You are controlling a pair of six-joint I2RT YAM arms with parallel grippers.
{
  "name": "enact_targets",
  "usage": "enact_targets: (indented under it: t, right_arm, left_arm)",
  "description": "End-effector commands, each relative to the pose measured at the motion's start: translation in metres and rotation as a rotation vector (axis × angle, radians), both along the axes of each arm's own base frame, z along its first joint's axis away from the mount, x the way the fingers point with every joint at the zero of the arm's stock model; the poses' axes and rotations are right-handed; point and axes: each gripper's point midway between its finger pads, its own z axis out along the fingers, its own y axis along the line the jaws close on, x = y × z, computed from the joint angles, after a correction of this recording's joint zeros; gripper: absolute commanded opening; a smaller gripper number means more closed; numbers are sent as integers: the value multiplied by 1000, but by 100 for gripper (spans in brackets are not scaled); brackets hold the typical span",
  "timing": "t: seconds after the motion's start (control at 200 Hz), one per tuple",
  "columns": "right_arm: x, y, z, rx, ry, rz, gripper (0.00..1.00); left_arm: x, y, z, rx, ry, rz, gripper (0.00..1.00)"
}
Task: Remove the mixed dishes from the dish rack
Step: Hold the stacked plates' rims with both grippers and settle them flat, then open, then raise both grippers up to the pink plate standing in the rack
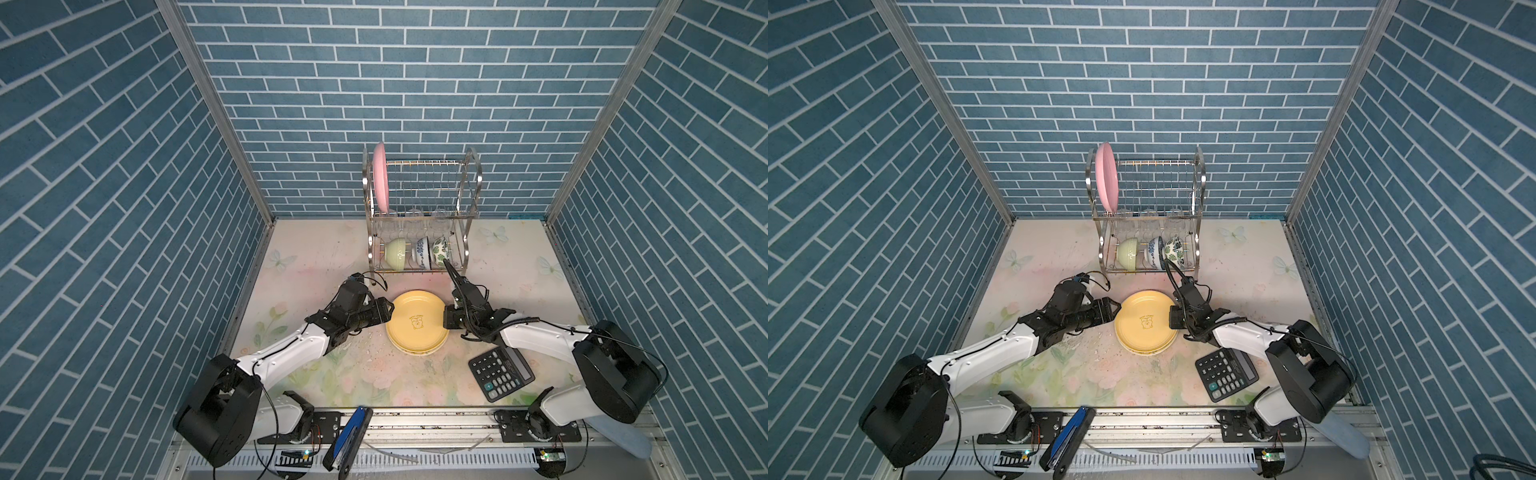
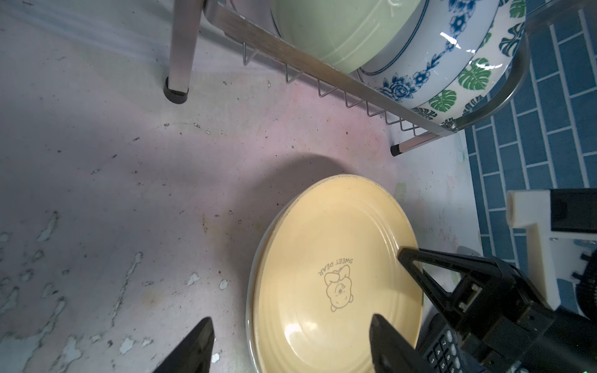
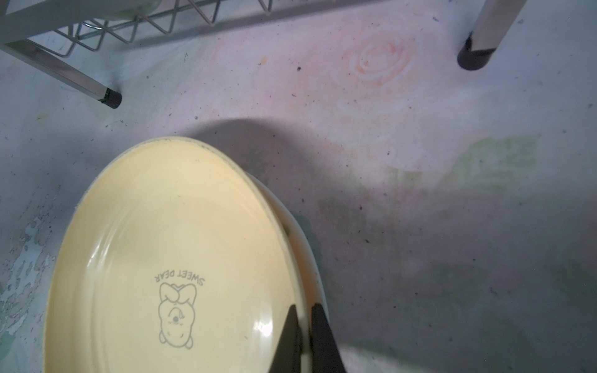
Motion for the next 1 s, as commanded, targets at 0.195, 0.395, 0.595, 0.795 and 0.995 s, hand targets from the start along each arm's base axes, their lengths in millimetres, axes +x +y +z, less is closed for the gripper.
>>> enact_targets:
  t: [0.195, 0.395, 0.595, 0.795, 0.995]
  right_arm:
    - [7, 0, 7, -31, -47, -4, 21]
    - [6, -11, 18, -48, -77, -33, 49]
    - [4, -24, 58, -137, -180, -28, 55]
    - [0, -5, 170, -202, -420, 45, 57]
    - [2, 39, 272, -143, -566, 180, 57]
  left_arm:
    - [-5, 9, -1, 29, -5, 12, 78]
    - [-5, 11, 1, 30, -8, 15, 79]
    - [1, 14, 34, 72, -88, -3, 81]
    - [8, 28, 81, 121, -209, 35, 81]
    - [20, 41, 139, 144, -352, 64, 74]
